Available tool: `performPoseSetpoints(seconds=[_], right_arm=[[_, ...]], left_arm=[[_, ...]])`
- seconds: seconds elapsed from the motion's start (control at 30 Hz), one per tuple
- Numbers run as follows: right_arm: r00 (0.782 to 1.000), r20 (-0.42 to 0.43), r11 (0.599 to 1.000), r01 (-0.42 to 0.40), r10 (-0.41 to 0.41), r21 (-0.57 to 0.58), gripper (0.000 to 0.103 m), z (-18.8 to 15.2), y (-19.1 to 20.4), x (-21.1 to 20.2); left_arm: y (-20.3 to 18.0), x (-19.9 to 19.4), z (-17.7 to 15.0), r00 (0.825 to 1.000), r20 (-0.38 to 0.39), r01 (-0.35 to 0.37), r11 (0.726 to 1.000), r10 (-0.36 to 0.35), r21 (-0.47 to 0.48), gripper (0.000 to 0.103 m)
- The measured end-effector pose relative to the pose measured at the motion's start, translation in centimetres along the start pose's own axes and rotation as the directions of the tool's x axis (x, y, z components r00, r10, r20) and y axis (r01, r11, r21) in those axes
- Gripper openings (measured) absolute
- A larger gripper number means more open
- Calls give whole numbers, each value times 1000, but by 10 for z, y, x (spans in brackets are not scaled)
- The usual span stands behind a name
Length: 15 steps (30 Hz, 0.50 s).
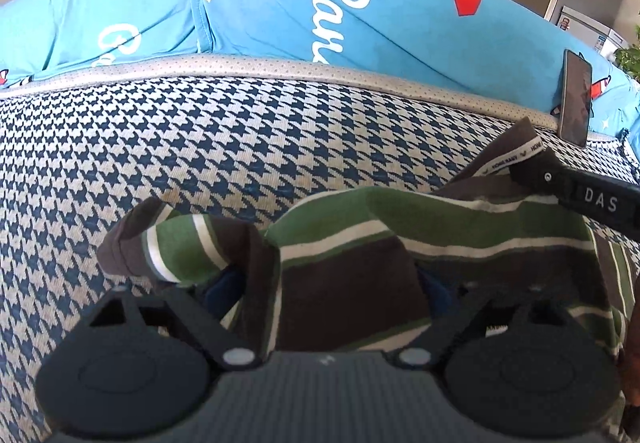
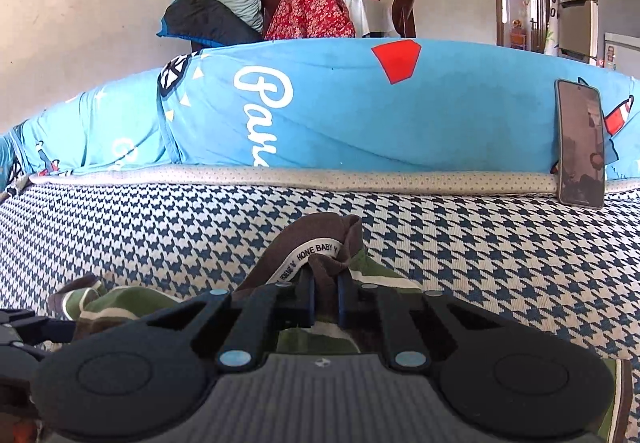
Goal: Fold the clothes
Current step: 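Lift the shirt by the collar with the right gripper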
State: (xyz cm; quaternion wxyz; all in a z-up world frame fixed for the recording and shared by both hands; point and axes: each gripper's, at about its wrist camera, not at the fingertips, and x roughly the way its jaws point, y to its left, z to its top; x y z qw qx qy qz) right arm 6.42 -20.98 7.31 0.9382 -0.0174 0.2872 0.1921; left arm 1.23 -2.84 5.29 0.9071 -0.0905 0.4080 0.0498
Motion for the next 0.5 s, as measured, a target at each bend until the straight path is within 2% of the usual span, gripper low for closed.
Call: performPoseSetpoints(seconds=[0.2, 0.37, 0.5], right_arm=[[996, 80, 997, -45, 40, 55, 11, 21, 3, 5], [988, 145, 992, -76, 61, 102, 11, 39, 4, 10], [980, 189, 986, -95, 68, 135, 11, 50, 4, 13]], left_arm=[[-1, 5, 16, 994, 73, -79, 997, 78, 12, 90], [4, 8, 33, 976, 150, -161, 987, 157, 14, 90], [14, 14, 49, 966, 174, -188, 982, 189, -25, 90]])
